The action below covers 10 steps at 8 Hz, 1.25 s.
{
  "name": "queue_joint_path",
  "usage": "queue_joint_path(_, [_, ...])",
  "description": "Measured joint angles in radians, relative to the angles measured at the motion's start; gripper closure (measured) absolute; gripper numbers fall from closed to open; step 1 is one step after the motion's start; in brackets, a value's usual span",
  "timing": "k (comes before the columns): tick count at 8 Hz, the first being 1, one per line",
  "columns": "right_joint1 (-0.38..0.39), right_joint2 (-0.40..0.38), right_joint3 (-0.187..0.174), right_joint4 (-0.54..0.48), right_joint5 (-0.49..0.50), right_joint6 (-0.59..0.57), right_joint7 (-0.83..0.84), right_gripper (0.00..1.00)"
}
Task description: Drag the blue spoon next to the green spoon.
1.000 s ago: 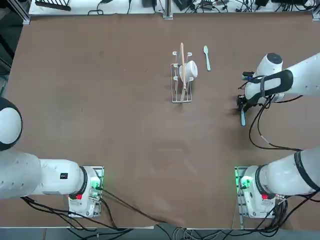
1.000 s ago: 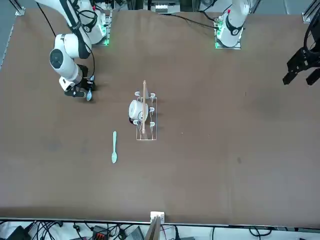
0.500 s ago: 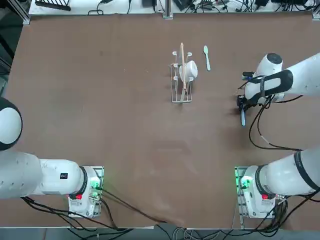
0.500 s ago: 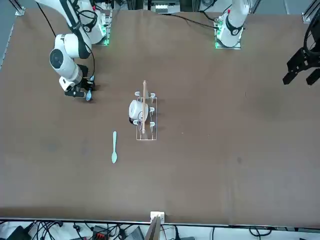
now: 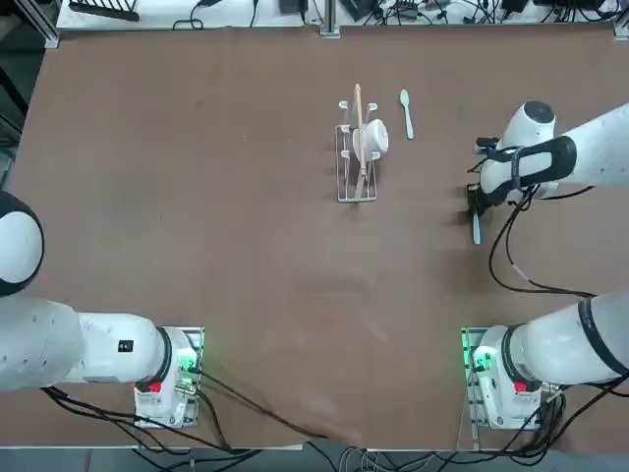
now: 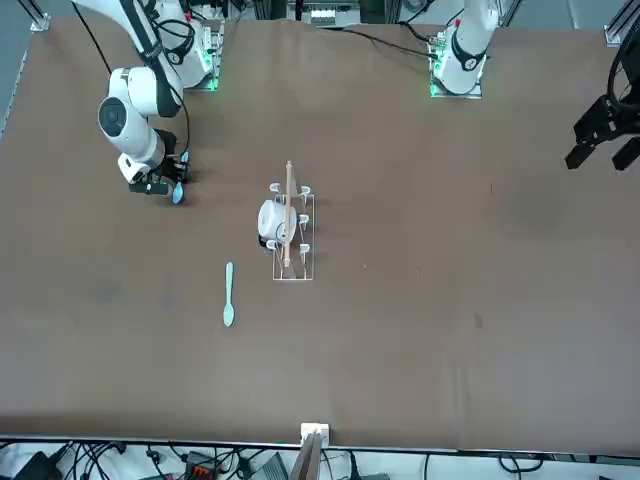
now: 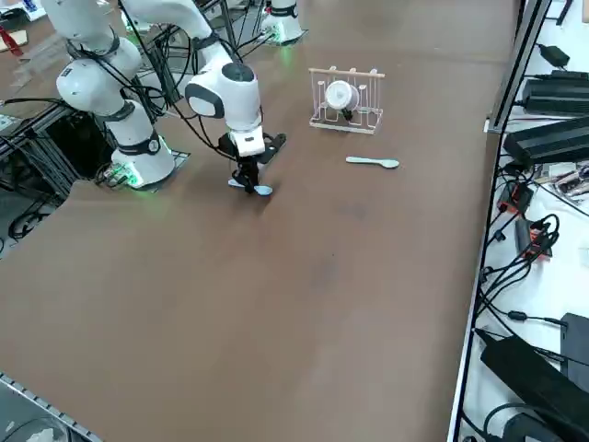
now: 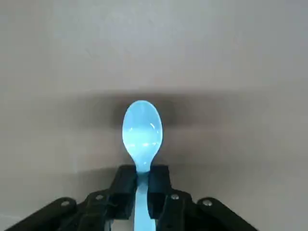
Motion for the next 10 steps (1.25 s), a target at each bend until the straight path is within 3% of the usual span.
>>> queue_joint_path(3, [0.018, -0.001, 0.0, 0.047, 0.0, -0.018, 0.001, 0.84])
queue_joint_path(5, [0.02, -0.019, 0.0, 0.119, 0.0, -0.106, 0.001, 0.85])
queue_joint_path(8, [0.037, -0.031, 0.0, 0.374, 0.0, -0.356, 0.007, 0.85])
queue_joint_path(10, [0.042, 0.049, 0.0, 0.58, 0.0, -0.478, 0.014, 0.85])
